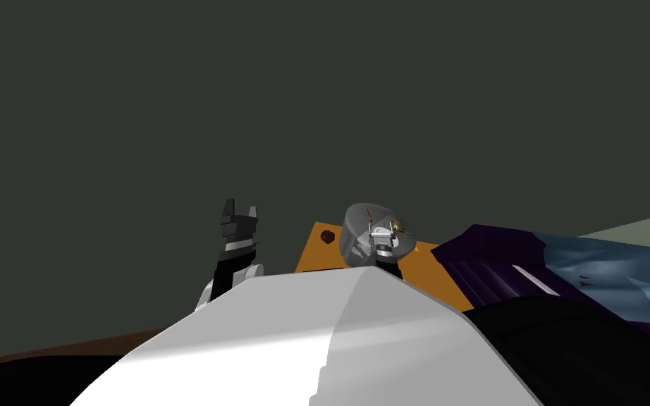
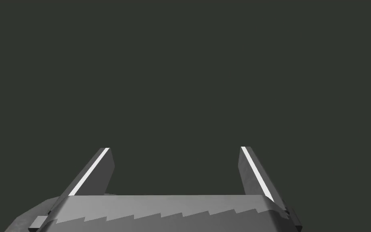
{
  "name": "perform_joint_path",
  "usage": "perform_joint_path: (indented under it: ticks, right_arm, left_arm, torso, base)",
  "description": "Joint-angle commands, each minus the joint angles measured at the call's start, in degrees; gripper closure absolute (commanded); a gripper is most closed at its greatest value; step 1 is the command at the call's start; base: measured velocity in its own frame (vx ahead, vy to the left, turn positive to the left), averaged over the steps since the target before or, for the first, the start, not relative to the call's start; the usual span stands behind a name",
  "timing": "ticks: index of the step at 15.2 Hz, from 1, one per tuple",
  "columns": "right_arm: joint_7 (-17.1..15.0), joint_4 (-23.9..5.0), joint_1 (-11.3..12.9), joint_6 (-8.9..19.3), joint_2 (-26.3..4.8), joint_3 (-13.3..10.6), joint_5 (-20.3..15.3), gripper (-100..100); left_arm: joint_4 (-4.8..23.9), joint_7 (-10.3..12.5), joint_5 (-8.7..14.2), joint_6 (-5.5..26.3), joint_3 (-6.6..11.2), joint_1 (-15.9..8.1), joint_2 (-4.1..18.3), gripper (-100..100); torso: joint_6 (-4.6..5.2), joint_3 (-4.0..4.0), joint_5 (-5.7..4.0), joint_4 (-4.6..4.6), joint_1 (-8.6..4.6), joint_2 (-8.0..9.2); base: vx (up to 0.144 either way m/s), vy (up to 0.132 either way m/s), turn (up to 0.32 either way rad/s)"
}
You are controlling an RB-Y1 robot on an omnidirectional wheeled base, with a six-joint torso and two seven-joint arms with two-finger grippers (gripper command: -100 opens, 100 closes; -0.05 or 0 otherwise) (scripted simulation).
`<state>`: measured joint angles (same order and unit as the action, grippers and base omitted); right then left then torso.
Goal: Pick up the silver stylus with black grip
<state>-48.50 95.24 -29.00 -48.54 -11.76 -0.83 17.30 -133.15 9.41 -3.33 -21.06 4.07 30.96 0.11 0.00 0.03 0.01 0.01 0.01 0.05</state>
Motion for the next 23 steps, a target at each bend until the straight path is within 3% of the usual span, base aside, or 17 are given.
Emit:
perform_joint_path:
  ticks: [1,2,5,6,9,10,13,14,17,18,21,22,23]
  right_arm:
    - [-2.1,-0.6,0.1,-0.2,0.0,0.0,0.3,-100]
    - [-3.9,-3.2,0.0,-1.2,-0.4,-0.1,2.3,-100]
    - [-6.8,-3.5,0.0,-1.2,-0.4,-0.1,2.3,-100]
    - [-8.4,-6.1,-0.1,-2.2,-0.8,-0.1,4.3,-100]
    - [-11.5,-6.4,-0.1,-2.2,-0.8,-0.1,4.3,-100]
    - [-13.0,-9.0,-0.2,-3.2,-1.2,-0.1,6.3,-100]
    - [-16.2,-9.4,-0.2,-3.2,-1.2,-0.1,6.3,-100]
    - [-17.8,-12.1,-0.2,-4.1,-1.5,-0.1,8.4,-100]
    - [-20.9,-12.4,-0.2,-4.1,-1.5,-0.1,8.4,-100]
    - [-22.5,-15.3,-0.3,-5.1,-1.9,-0.1,10.4,-100]
    - [-25.7,-15.3,-0.3,-5.1,-1.9,-0.1,10.4,-100]
    - [-27.2,-18.1,-0.4,-6.1,-2.2,-0.2,12.4,-100]
    - [-28.4,-18.2,-0.4,-6.1,-2.2,-0.2,12.4,-100]
  left_arm:
    - [0.0,0.0,0.0,0.0,0.00,0.0,0.0,0]
    - [0.0,0.0,0.0,0.0,0.00,0.0,0.0,0]
    - [0.0,0.0,0.0,0.0,0.00,0.0,0.0,0]
    - [0.0,0.0,0.0,0.0,0.00,0.0,0.0,0]
    - [0.0,0.0,0.0,0.0,0.00,0.0,0.0,0]
    - [0.0,0.0,0.0,0.0,0.00,0.0,0.0,0]
    - [0.0,0.0,0.0,0.0,0.00,0.0,0.0,0]
    - [0.0,0.0,0.0,0.0,0.00,0.0,0.0,0]
    - [0.0,0.0,0.0,0.0,0.00,0.0,0.0,0]
    - [0.0,0.0,0.0,0.0,0.01,0.0,0.0,0]
    - [0.0,0.0,0.0,0.0,0.00,0.0,0.0,0]
    - [0.0,0.0,0.0,0.0,0.01,0.0,0.0,0]
    - [0.0,0.0,0.0,0.0,0.00,0.0,0.0,0]
  torso:
    - [0.00,0.00,0.00,0.00,0.00,0.00]
    - [0.01,0.00,0.00,0.00,-0.01,-0.01]
    - [0.01,-0.01,0.00,0.00,-0.02,-0.01]
    - [0.02,-0.01,0.00,0.00,-0.03,-0.01]
    - [0.01,-0.01,0.00,0.00,-0.02,-0.02]
    - [0.02,-0.01,-0.01,-0.01,-0.03,-0.02]
    - [0.00,-0.02,-0.01,-0.01,-0.03,-0.03]
    - [0.02,-0.02,-0.01,-0.01,-0.03,-0.03]
    - [0.01,-0.02,-0.01,-0.01,-0.04,-0.03]
    - [0.02,-0.02,-0.01,-0.01,-0.04,-0.03]
    - [0.01,-0.02,-0.01,-0.01,-0.05,-0.04]
    - [0.02,-0.02,-0.01,-0.01,-0.05,-0.03]
    - [-0.03,-0.02,-0.01,-0.01,-0.05,-0.04]
  base:
    - [-0.003,0.004,0.020]
    - [-0.005,0.014,0.251]
    - [-0.004,0.006,0.094]
    - [-0.004,0.013,0.201]
    - [-0.002,0.006,0.109]
    - [-0.001,0.012,0.207]
    - [-0.001,0.005,0.105]
    - [-0.001,0.008,0.182]
    - [0.001,0.003,0.116]
    - [0.003,0.007,0.187]
    - [0.002,0.002,0.113]
    - [0.002,0.005,0.213]
    - [0.005,0.001,0.232]
